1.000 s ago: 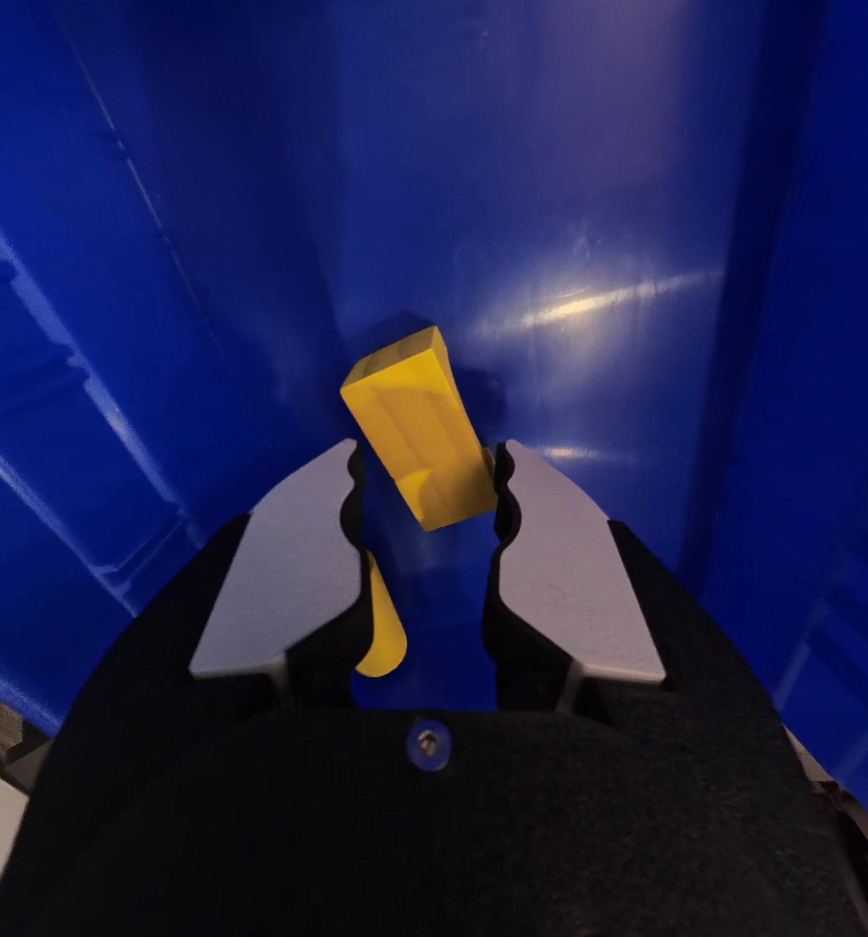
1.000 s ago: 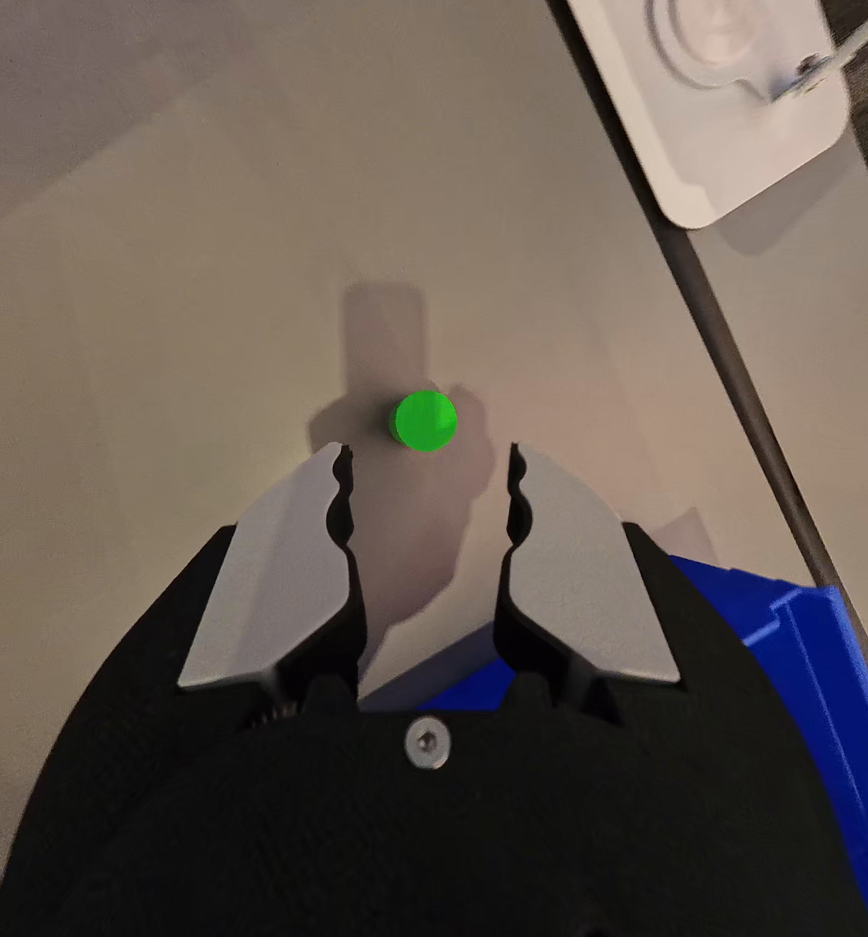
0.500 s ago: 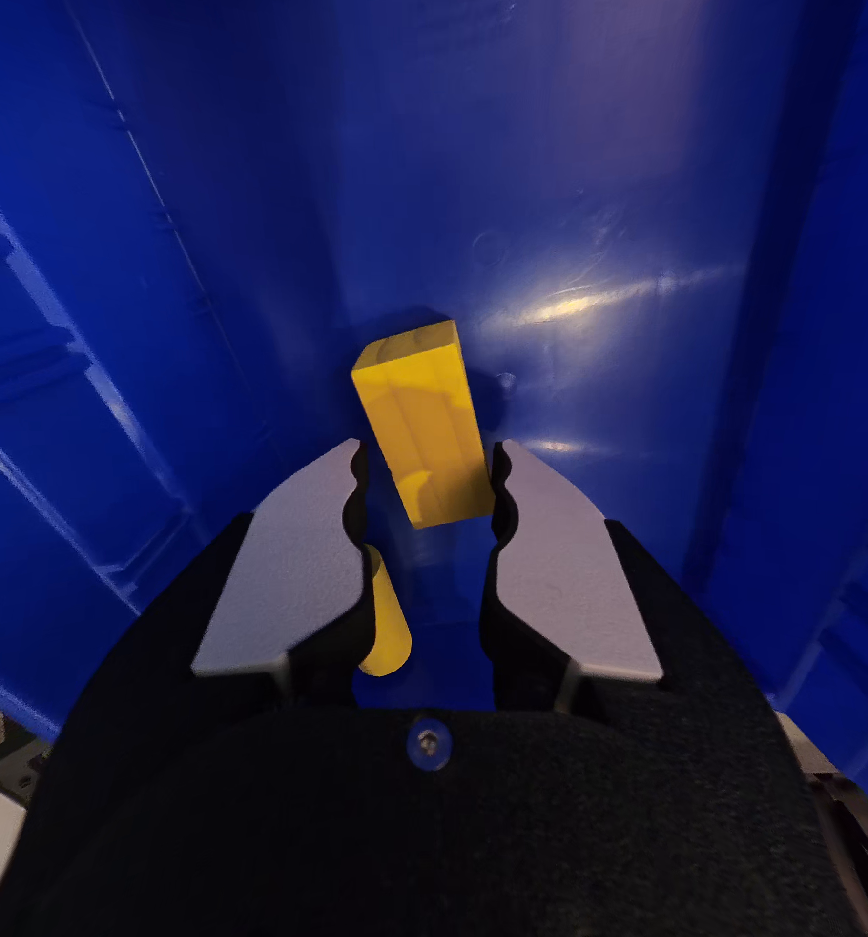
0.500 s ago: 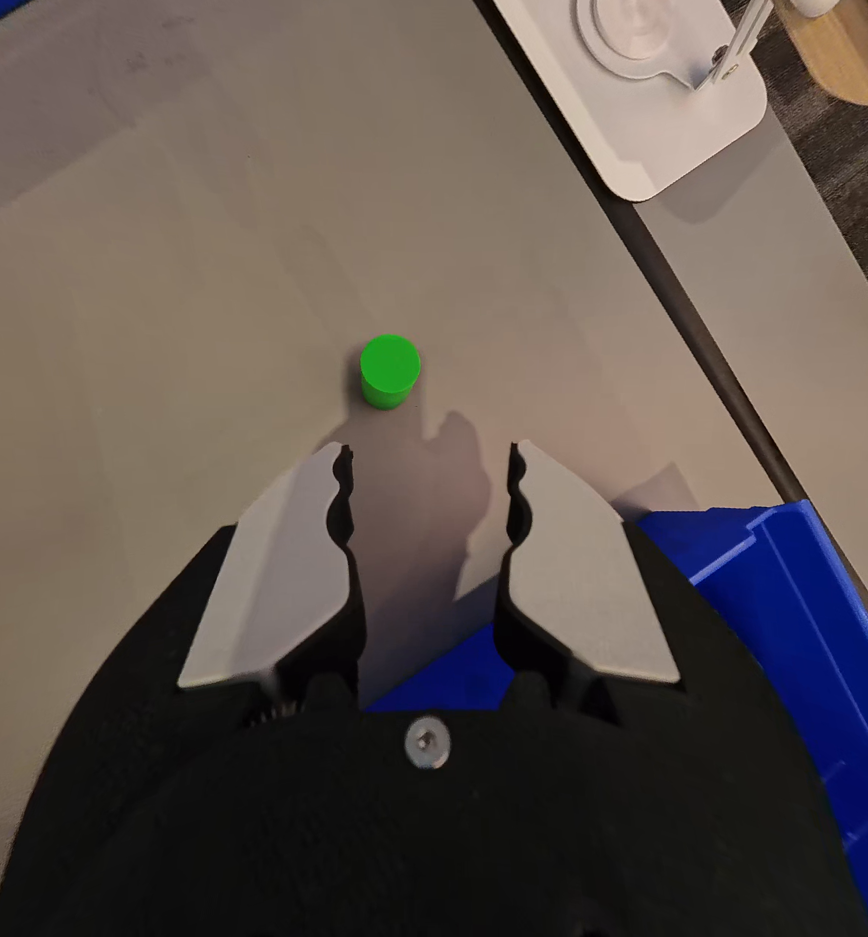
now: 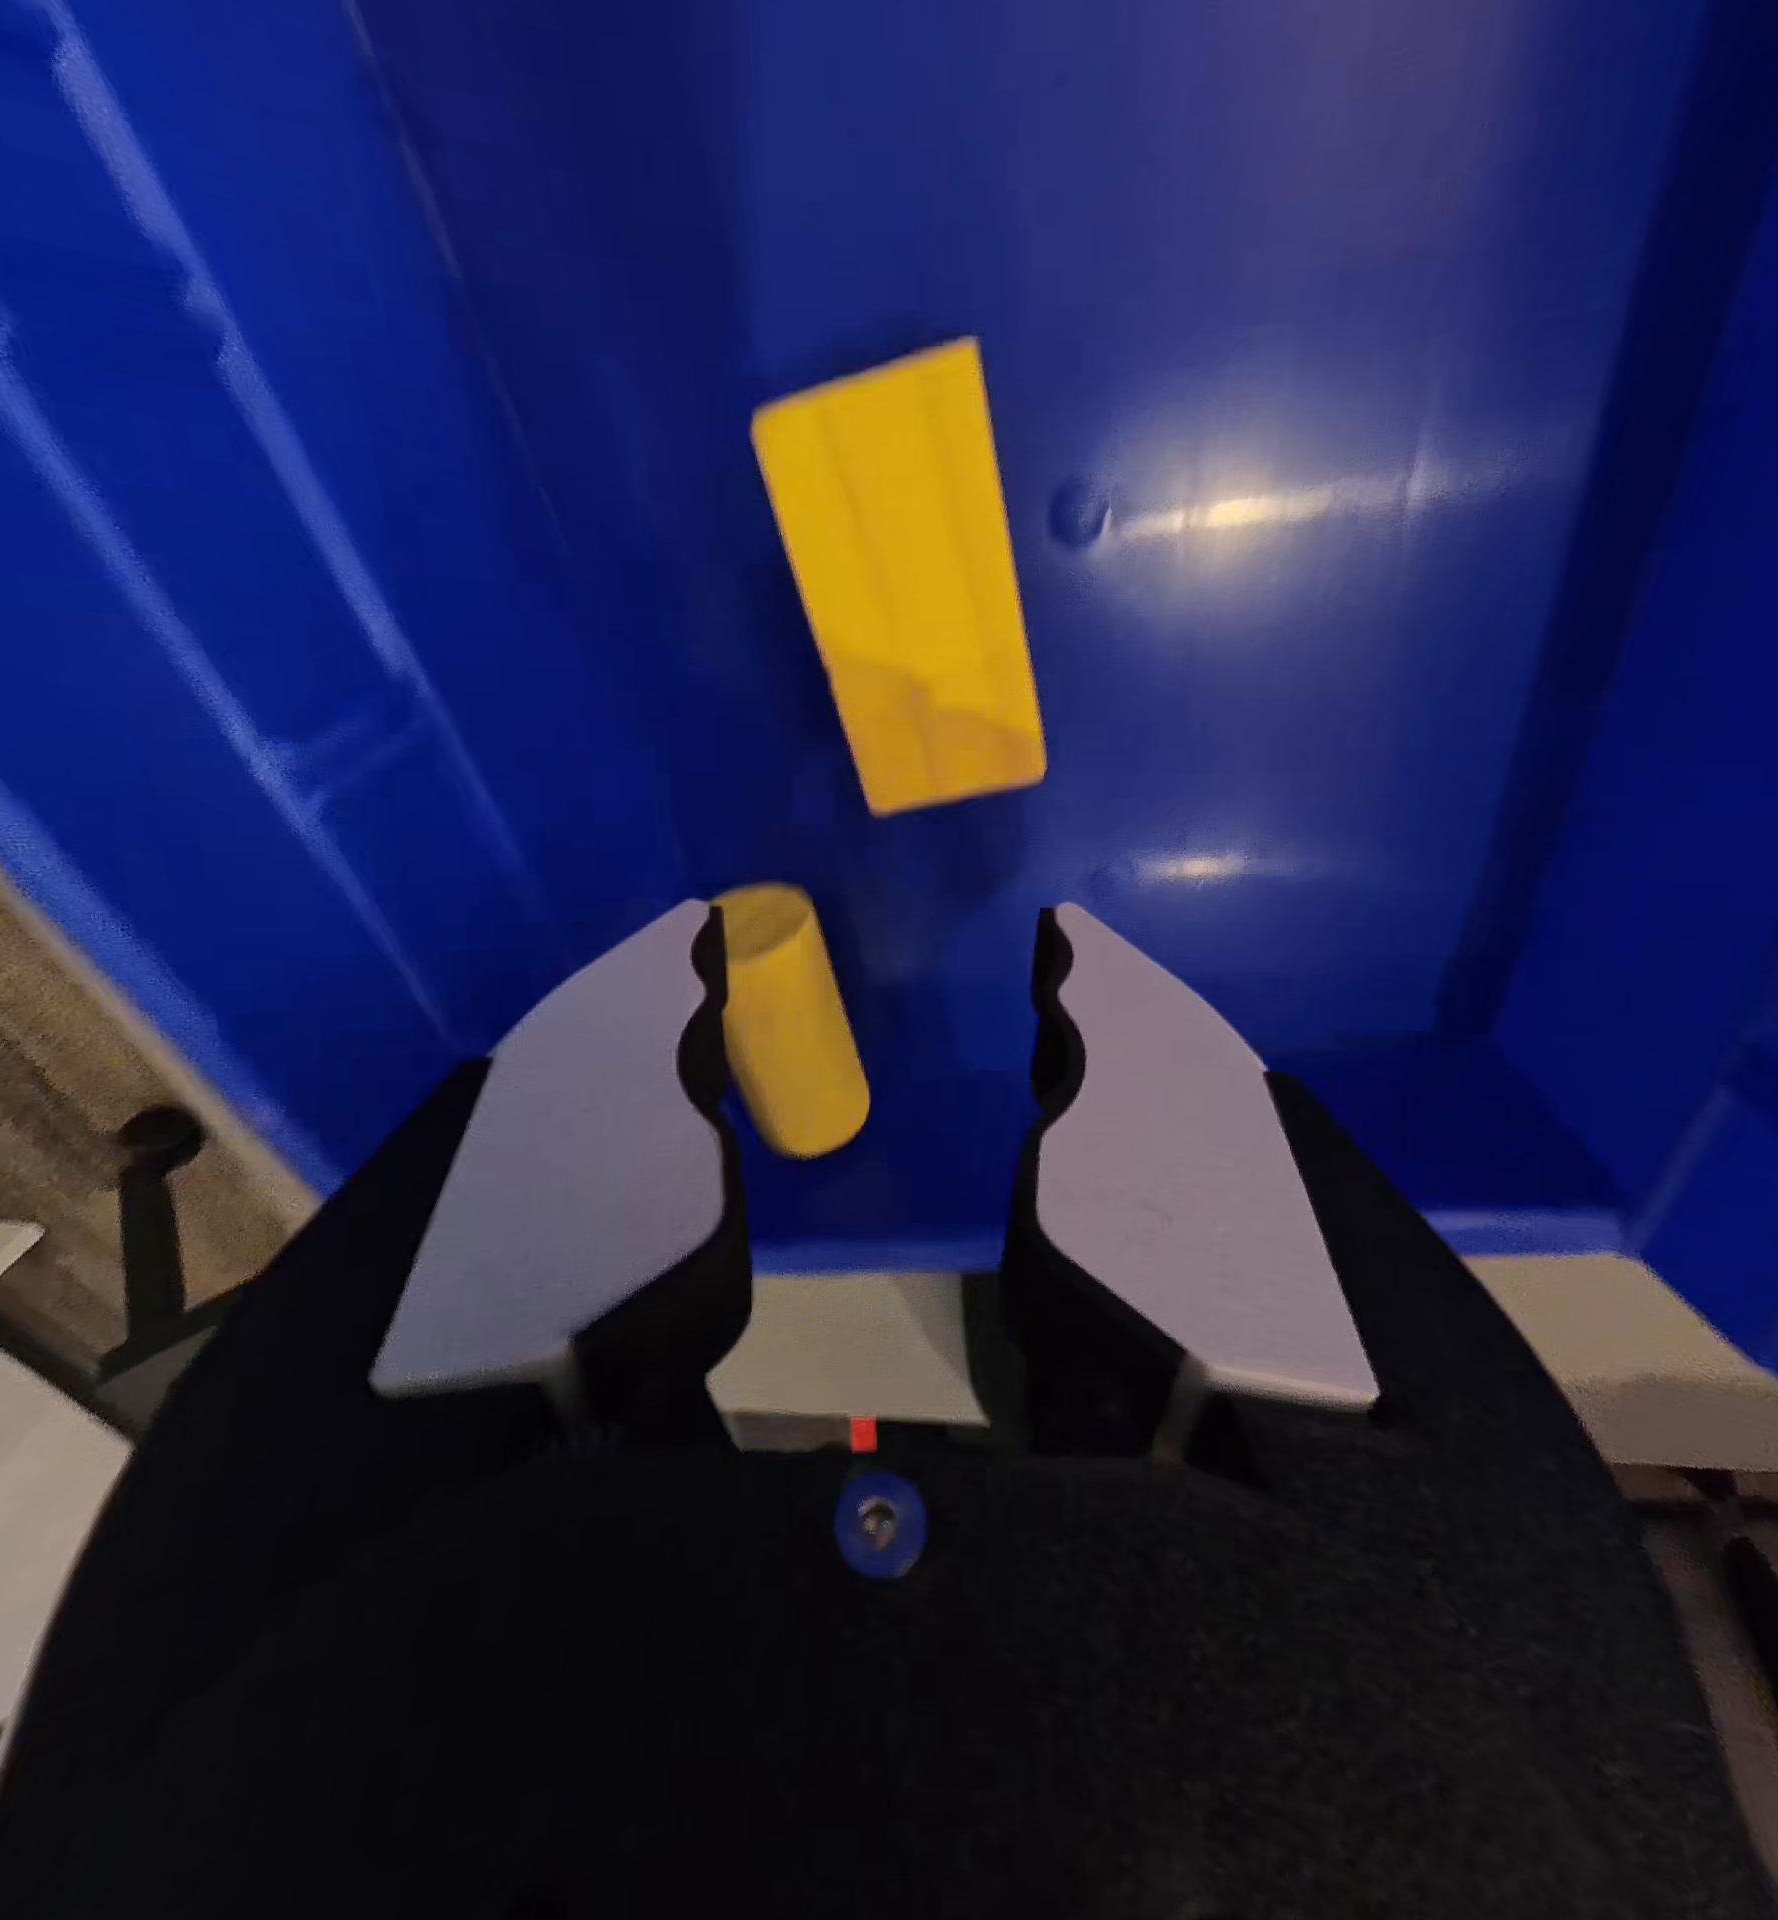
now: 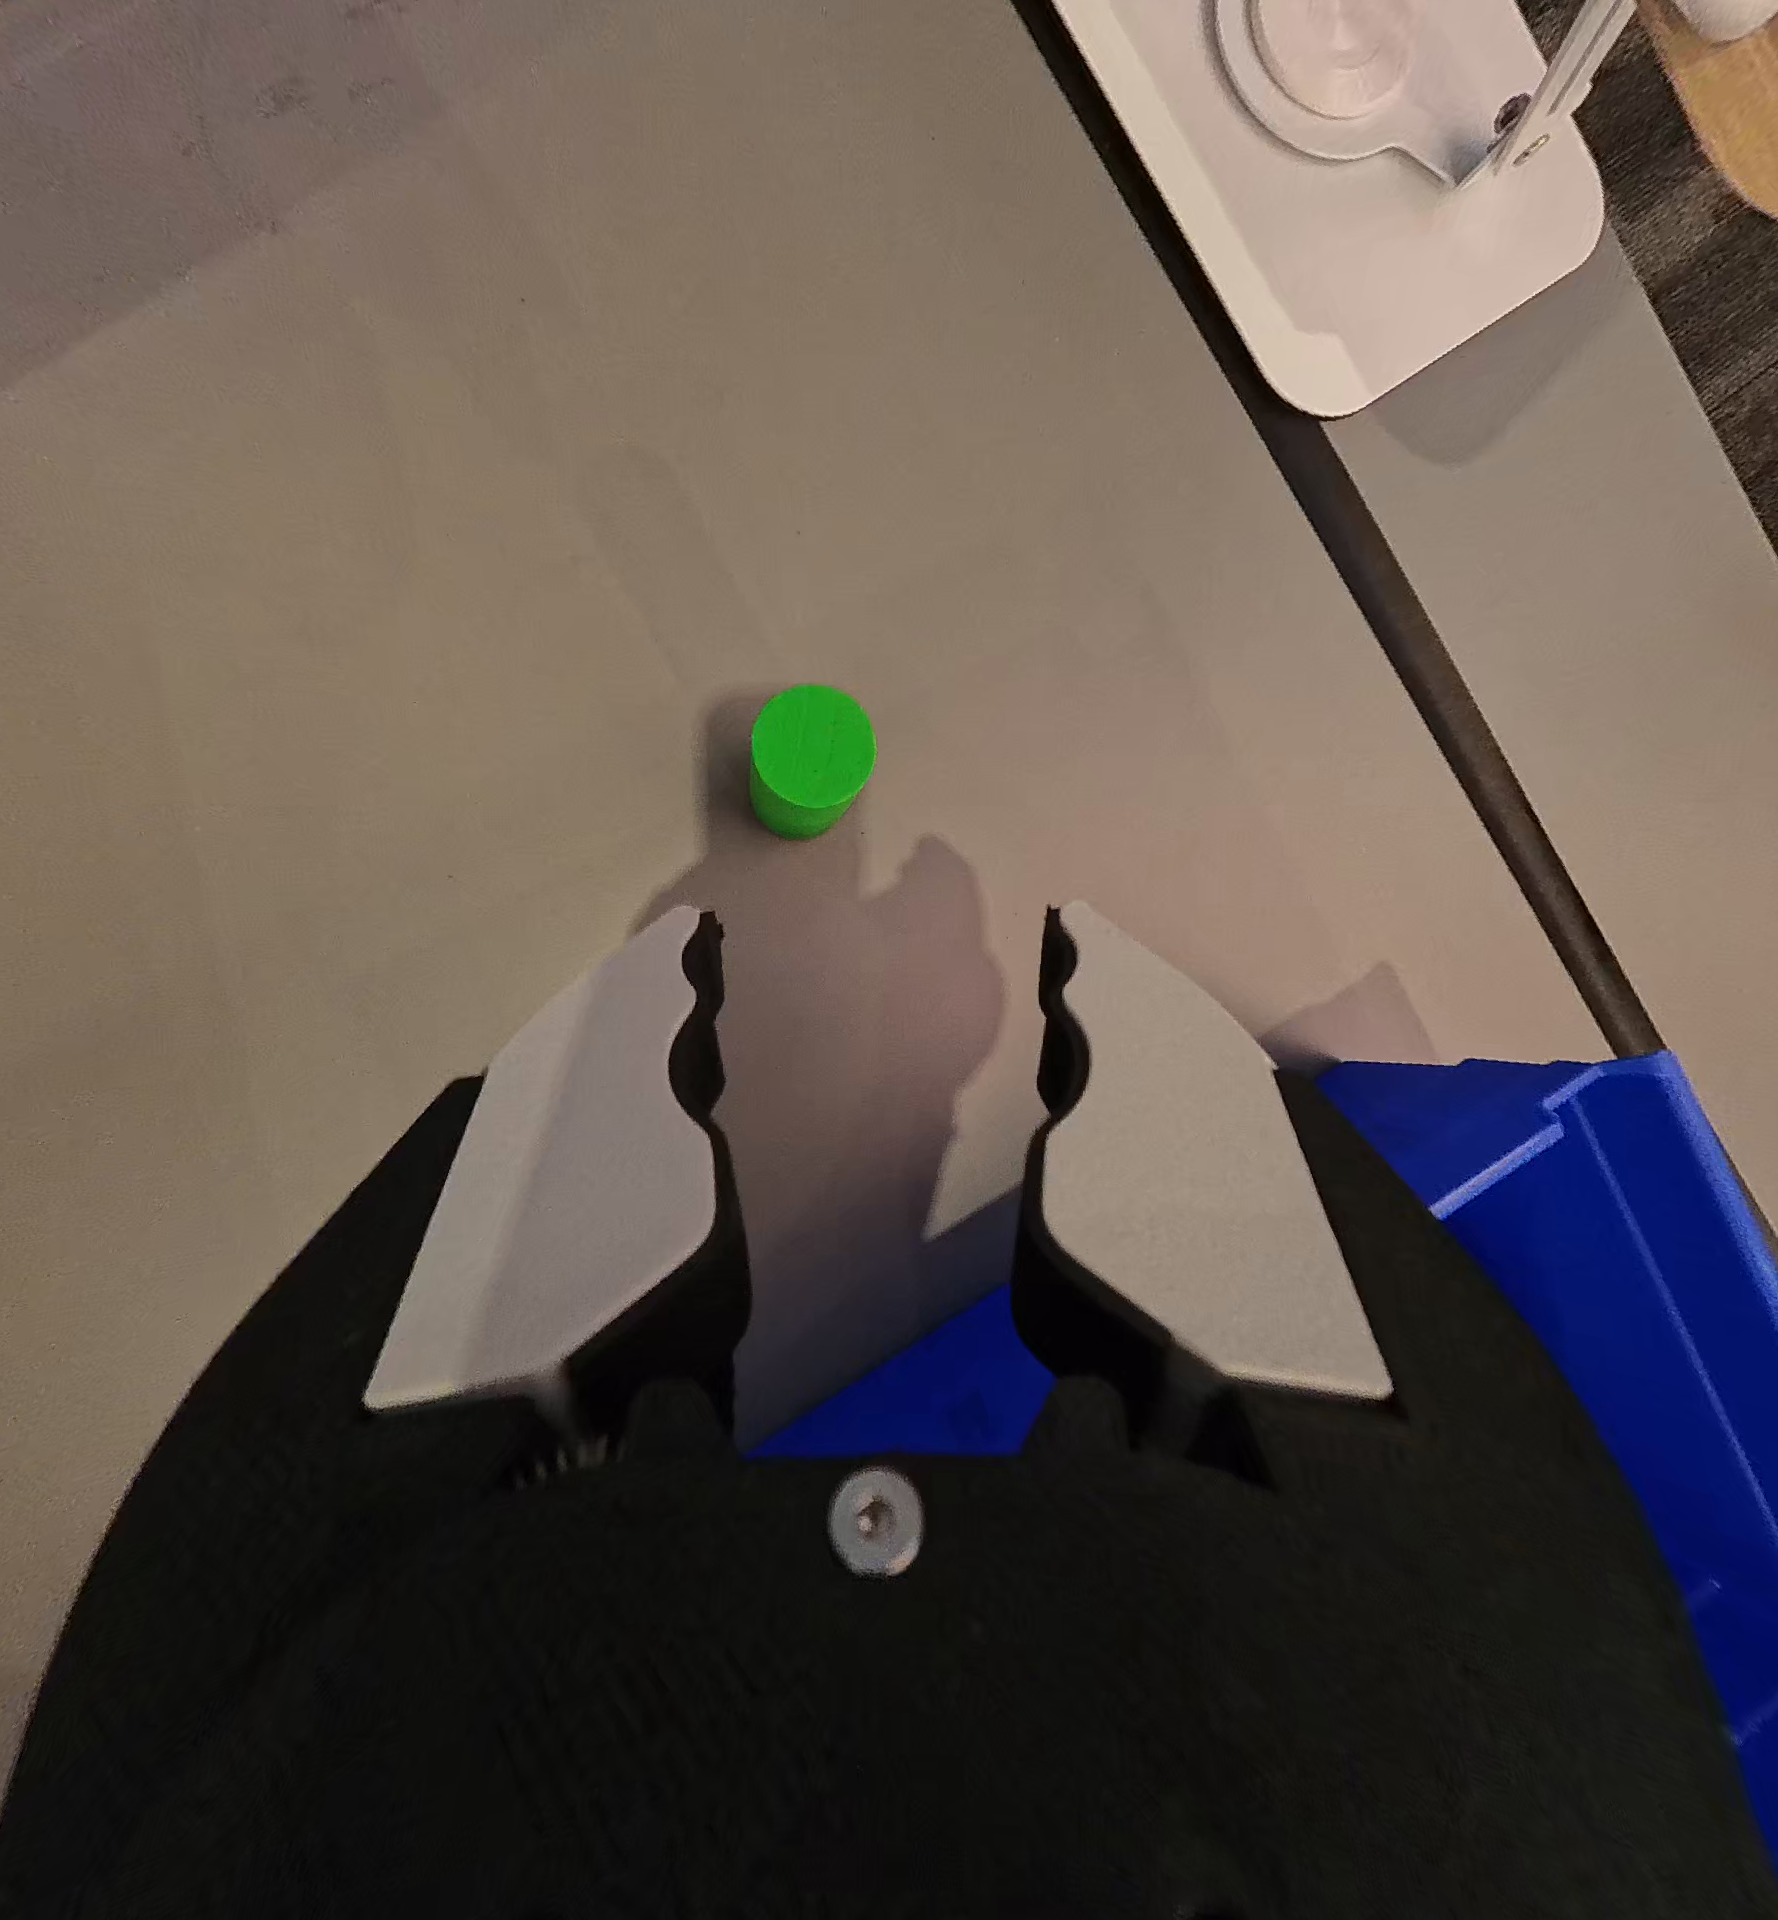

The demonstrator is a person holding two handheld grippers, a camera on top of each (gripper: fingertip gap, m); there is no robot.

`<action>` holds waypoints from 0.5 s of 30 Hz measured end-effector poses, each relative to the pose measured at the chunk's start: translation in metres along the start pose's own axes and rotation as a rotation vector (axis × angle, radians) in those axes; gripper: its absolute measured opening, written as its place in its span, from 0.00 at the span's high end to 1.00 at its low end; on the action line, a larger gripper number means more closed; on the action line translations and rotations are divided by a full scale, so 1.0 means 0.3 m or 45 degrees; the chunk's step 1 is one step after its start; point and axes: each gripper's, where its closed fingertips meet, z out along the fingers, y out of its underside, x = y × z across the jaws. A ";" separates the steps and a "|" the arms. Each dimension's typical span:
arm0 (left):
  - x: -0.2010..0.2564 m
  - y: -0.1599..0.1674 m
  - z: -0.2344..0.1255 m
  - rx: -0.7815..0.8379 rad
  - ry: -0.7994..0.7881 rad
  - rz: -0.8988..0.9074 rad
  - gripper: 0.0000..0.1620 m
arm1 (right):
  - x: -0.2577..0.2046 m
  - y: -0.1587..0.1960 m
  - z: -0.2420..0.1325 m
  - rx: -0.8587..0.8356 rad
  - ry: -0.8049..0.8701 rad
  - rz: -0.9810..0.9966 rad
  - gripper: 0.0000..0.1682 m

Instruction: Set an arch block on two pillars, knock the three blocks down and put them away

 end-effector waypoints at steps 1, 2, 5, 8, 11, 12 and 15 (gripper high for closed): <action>-0.007 0.030 -0.013 -0.022 -0.030 0.001 0.65 | 0.001 0.002 0.001 -0.004 0.001 -0.004 0.64; -0.009 0.059 -0.020 -0.045 -0.043 0.004 0.65 | 0.002 0.003 0.001 -0.006 0.000 -0.008 0.64; -0.028 0.130 -0.009 -0.146 -0.090 0.015 0.63 | 0.005 0.003 -0.001 -0.006 -0.001 -0.017 0.64; -0.040 0.156 0.021 -0.231 -0.108 -0.002 0.65 | 0.006 0.001 -0.006 0.000 -0.002 -0.026 0.64; -0.032 0.150 0.057 -0.284 -0.100 0.018 0.66 | 0.008 -0.001 -0.013 0.007 0.002 -0.035 0.64; -0.035 0.152 0.068 -0.309 -0.111 0.015 0.67 | 0.007 -0.002 -0.015 0.010 0.001 -0.038 0.64; -0.033 0.153 0.092 -0.347 -0.115 0.011 0.68 | 0.007 -0.001 -0.022 0.012 0.001 -0.046 0.64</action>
